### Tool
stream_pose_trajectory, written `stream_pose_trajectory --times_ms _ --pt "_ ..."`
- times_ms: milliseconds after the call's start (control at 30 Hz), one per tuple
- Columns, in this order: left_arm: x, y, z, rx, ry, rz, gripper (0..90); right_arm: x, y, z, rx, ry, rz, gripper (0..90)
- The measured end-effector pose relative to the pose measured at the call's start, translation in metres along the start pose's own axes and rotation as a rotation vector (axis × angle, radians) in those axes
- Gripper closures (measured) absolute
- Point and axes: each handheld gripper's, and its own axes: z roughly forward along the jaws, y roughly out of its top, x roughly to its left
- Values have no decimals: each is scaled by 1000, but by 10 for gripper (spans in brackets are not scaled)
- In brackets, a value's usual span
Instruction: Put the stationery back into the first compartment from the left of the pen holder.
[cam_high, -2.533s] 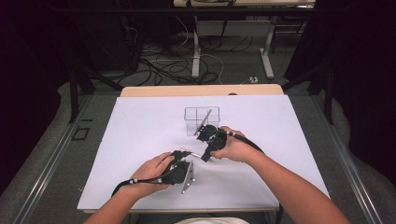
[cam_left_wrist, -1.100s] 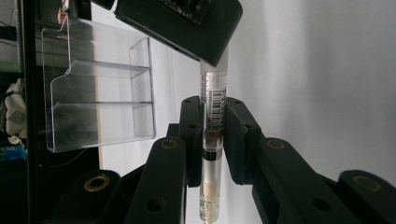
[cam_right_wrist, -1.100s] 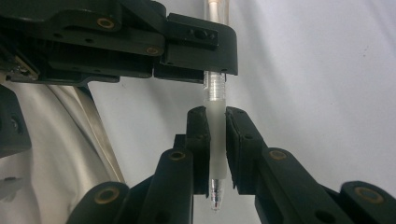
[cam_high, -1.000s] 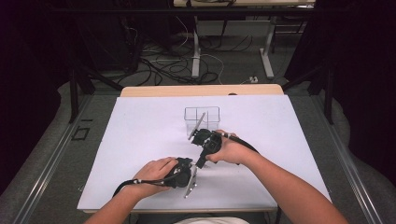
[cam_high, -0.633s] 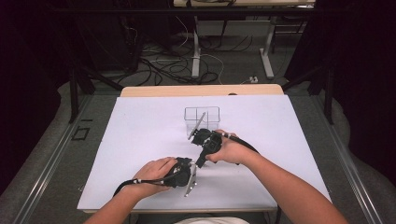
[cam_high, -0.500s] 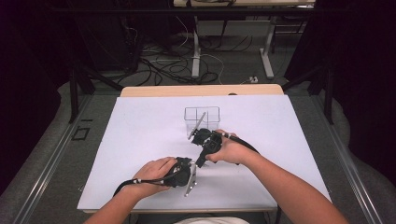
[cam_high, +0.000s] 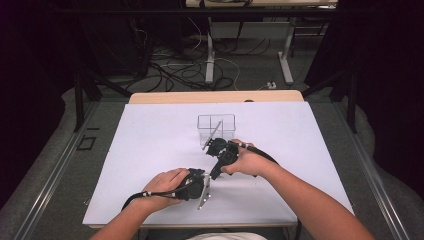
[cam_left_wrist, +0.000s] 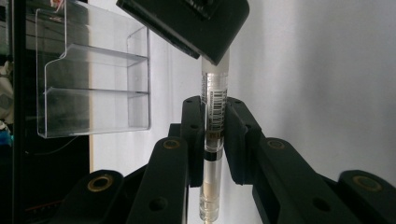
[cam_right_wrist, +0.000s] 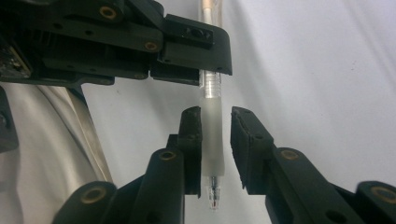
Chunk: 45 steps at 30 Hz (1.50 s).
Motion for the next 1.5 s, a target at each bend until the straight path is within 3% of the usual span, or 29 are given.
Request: stream_pose_trajectory --times_ms 433,600,800,833,967,1100,1133,1267,1333,1500 --pt "5 -6 2 12 -12 -40 794 -6 -17 0 -2 -43 -31 616" --pt "15 -11 3 5 -23 -123 794 -10 -27 -2 -22 -78 -46 567" --pt "30 -14 3 -40 -50 -272 794 -16 -38 -3 -52 -117 -34 474" --pt "32 -14 3 -47 -53 -292 794 -19 -40 -4 -49 -125 -59 460" --pt "43 -15 4 -69 -56 -355 794 -21 -48 -4 -104 -135 9 421" --pt "55 -18 4 -82 -65 -426 794 -28 -59 -5 -133 -182 9 378" --pt "57 -18 4 -88 -64 -445 794 -28 -62 -6 -145 -175 46 359" --pt "68 -22 3 -121 -64 -534 793 -35 -76 -7 -172 -195 105 311" --pt "76 -24 2 -140 -69 -584 793 -35 -83 -8 -195 -218 150 242" --pt "91 -27 2 -197 -84 -705 794 -41 -97 -8 -244 -272 177 141"
